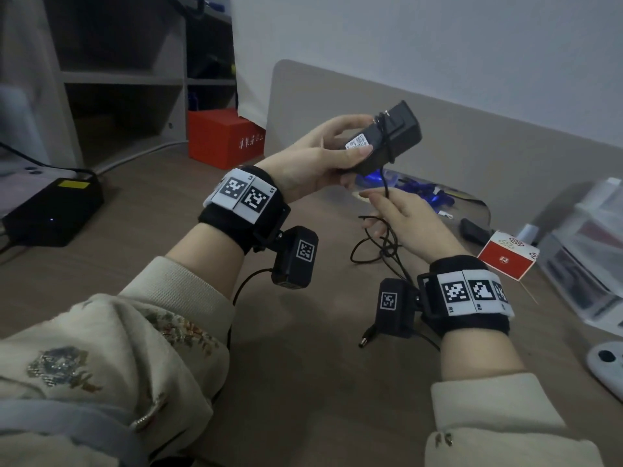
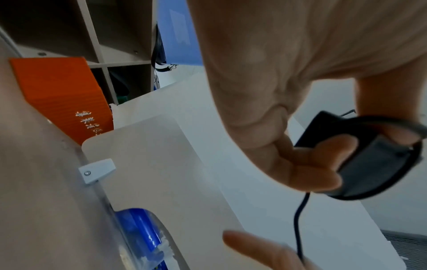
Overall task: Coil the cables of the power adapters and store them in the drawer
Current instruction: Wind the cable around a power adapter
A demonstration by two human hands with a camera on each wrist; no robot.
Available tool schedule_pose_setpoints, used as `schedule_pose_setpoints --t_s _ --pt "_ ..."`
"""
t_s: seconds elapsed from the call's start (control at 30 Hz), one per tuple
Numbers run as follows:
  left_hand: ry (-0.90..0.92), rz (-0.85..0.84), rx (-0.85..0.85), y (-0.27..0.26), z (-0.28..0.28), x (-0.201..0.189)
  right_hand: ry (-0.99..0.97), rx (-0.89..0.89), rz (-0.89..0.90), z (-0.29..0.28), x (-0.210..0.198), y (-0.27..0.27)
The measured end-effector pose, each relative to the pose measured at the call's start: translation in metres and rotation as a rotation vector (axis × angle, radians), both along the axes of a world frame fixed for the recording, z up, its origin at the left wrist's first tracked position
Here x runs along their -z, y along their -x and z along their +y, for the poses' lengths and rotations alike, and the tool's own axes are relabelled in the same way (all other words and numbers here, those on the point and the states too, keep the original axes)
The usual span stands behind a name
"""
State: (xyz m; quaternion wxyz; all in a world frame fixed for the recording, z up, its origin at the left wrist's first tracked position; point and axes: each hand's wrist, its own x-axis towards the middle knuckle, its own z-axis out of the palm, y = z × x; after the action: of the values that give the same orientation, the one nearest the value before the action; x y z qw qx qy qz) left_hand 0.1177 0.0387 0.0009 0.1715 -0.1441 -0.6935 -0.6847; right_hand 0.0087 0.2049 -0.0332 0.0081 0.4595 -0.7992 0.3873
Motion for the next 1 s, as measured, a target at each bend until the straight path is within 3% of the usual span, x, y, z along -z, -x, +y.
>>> schedule_pose_setpoints --t_s 0.17,0.37,0.53,0.7,0.87,1.0 --pt "-0.05 0.068 -0.079 0.001 0.004 -0.005 -0.131 -0.004 -0.003 0.0 -0.001 -0.002" --pt "-0.203 0.047 -0.343 0.007 -0.008 -0.008 -0.131 0.289 0.265 0.001 0.002 0.01" --pt "-0.253 0.04 -0.454 0.009 -0.013 -0.01 0.019 0.43 0.194 0.007 -0.001 0.009" --pt "-0.268 0.025 -0.56 0.015 -0.013 -0.01 -0.057 0.627 0.15 0.009 -0.001 0.007" --pt "-0.324 0.038 -0.666 0.016 -0.017 -0.008 -0.104 0.695 0.077 0.011 -0.001 0.008" --pt "-0.35 0.026 -0.656 0.015 -0.021 -0.009 -0.203 0.739 -0.01 0.013 0.003 0.015"
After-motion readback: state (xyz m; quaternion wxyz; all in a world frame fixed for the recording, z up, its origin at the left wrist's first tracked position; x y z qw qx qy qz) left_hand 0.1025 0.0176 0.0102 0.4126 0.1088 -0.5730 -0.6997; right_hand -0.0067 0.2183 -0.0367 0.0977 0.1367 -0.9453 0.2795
